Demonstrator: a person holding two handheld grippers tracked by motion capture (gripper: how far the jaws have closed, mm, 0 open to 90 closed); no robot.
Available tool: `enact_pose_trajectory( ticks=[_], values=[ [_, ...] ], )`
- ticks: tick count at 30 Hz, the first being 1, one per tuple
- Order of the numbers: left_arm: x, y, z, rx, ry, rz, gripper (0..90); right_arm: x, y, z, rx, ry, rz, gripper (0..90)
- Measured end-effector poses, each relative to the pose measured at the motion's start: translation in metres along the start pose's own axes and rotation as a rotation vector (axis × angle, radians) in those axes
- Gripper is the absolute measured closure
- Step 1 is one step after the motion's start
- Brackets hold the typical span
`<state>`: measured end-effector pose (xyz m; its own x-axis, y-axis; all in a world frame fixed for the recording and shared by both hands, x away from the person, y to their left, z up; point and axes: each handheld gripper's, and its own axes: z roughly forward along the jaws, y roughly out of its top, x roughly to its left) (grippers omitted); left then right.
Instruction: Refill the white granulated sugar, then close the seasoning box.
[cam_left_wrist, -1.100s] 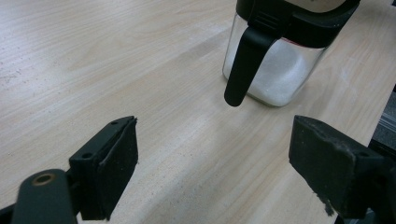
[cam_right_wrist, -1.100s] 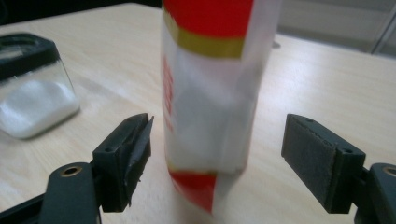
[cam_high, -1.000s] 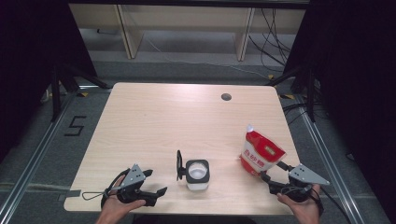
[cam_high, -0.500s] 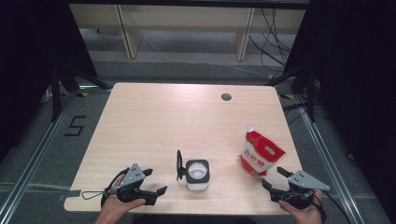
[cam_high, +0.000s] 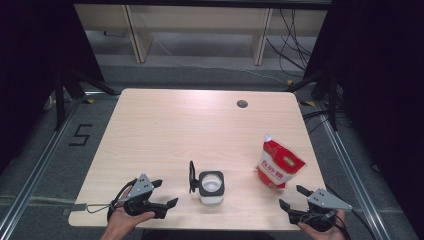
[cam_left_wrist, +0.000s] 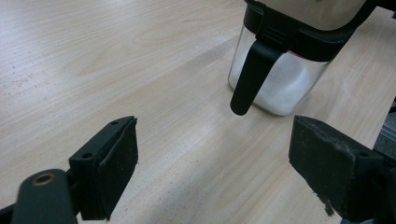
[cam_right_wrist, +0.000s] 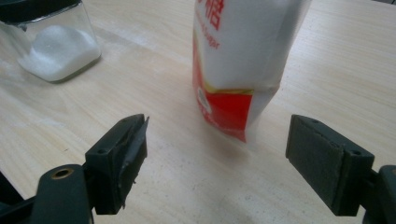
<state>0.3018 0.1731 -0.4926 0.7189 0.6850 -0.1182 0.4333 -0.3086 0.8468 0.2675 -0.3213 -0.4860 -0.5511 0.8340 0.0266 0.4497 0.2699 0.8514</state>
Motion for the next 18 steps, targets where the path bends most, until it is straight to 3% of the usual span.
enact_pose_trajectory(
  ticks=[3, 5, 8, 9, 13, 15, 16, 17, 18],
  values=[
    [0.0005, 0.0002, 0.0000, 0.001, -0.001, 0.006, 15.2, 0.0003, -0.0001, 0.0014, 0.011, 0.021, -0.027, 21.3],
    [0.0012, 0.0001, 0.0005, -0.005, -0.005, 0.011, 15.2, 0.0007, -0.0002, 0.0022, 0.011, 0.006, -0.052, 21.3],
    [0.0011, 0.0004, 0.0002, -0.006, -0.003, 0.006, 15.2, 0.0042, 0.0002, 0.0004, 0.027, 0.002, -0.013, 21.3],
    [0.0013, 0.0009, 0.0001, -0.004, -0.002, 0.006, 15.2, 0.0022, 0.0006, 0.0022, 0.009, 0.010, -0.051, 21.3],
    [0.0025, 0.0031, -0.0001, -0.001, -0.003, 0.005, 15.5, 0.0014, 0.0001, 0.0041, 0.012, 0.008, -0.055, 21.4],
    [0.0002, 0.0038, -0.0001, -0.004, -0.002, -0.024, 16.1, 0.0022, 0.0000, 0.0046, 0.026, 0.024, -0.039, 21.4],
    [-0.0008, 0.0043, 0.0008, -0.015, -0.011, -0.036, 16.8, 0.0055, -0.0001, 0.0032, 0.035, 0.015, -0.004, 21.5],
    [-0.0009, 0.0050, 0.0006, -0.014, -0.015, -0.026, 18.0, 0.0030, 0.0006, 0.0035, 0.017, 0.003, -0.046, 21.4],
    [-0.0013, 0.0063, 0.0000, -0.009, -0.014, -0.021, 19.7, 0.0054, 0.0008, 0.0026, 0.040, 0.012, -0.019, 21.4]
  ],
)
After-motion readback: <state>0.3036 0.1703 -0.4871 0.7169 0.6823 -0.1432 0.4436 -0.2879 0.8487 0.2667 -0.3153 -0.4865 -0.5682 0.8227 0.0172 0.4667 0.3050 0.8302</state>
